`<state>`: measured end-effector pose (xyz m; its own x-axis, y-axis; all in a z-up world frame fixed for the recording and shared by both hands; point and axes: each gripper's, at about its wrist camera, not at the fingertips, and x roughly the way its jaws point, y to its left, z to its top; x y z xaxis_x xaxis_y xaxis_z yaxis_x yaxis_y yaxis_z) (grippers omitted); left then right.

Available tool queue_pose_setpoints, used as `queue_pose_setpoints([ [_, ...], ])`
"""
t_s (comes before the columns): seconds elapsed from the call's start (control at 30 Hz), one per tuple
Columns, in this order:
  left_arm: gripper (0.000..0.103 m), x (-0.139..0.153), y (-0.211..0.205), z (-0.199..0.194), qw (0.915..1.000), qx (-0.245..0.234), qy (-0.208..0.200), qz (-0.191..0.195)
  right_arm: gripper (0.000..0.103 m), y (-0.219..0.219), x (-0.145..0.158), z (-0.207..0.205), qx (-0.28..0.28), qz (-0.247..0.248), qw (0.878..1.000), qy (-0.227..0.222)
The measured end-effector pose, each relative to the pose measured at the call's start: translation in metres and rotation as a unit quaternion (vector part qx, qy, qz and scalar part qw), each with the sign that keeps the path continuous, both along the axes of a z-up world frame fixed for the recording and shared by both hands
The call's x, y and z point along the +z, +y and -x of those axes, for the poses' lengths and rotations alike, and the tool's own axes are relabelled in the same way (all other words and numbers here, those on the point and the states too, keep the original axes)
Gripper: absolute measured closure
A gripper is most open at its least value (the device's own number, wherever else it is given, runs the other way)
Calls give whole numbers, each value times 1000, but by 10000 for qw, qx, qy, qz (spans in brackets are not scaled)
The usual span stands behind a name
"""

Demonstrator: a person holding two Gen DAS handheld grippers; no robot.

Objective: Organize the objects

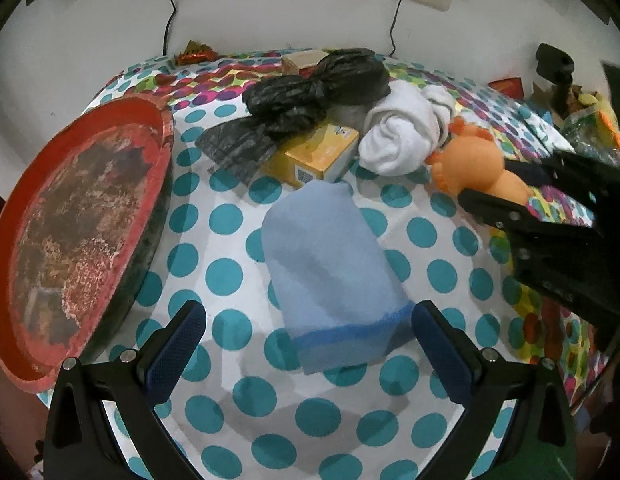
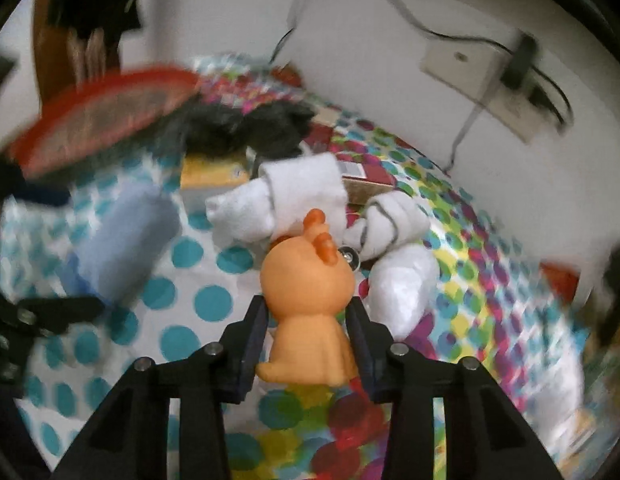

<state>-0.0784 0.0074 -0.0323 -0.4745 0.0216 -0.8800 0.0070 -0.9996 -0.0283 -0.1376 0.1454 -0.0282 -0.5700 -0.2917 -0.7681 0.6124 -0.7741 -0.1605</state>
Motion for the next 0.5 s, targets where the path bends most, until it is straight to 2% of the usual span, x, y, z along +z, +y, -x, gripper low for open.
queue_pose_setpoints([
  [0.13, 0, -1, -8, 6, 9992, 132, -8, -376, 62, 20, -2, -10, -428, 823, 9957, 4],
  [0.2, 0, -2, -13, 9, 9978, 221, -50, -624, 62, 26, -3, -15, -596, 1050, 9927, 69],
  [0.3, 1, -2, -11, 15, 9980, 281, -67, -558, 62, 31, -1, -17, -684, 1345, 9885, 18],
  [0.37, 2, -1, -8, 17, 9986, 245, -13, -477, 62, 29, -1, -17, -722, 1278, 9892, 59],
  [0.4, 5, 0, -5, 17, 9988, 210, 26, -442, 62, 27, 0, -19, -702, 1259, 9895, 105],
  [0.47, 19, -1, -1, 18, 9994, 190, 21, -276, 62, 25, -1, -20, -681, 1240, 9899, 73],
  [0.5, 32, -3, 1, 20, 9996, 114, -16, -246, 62, 25, -1, -21, -685, 1236, 9899, 99],
])
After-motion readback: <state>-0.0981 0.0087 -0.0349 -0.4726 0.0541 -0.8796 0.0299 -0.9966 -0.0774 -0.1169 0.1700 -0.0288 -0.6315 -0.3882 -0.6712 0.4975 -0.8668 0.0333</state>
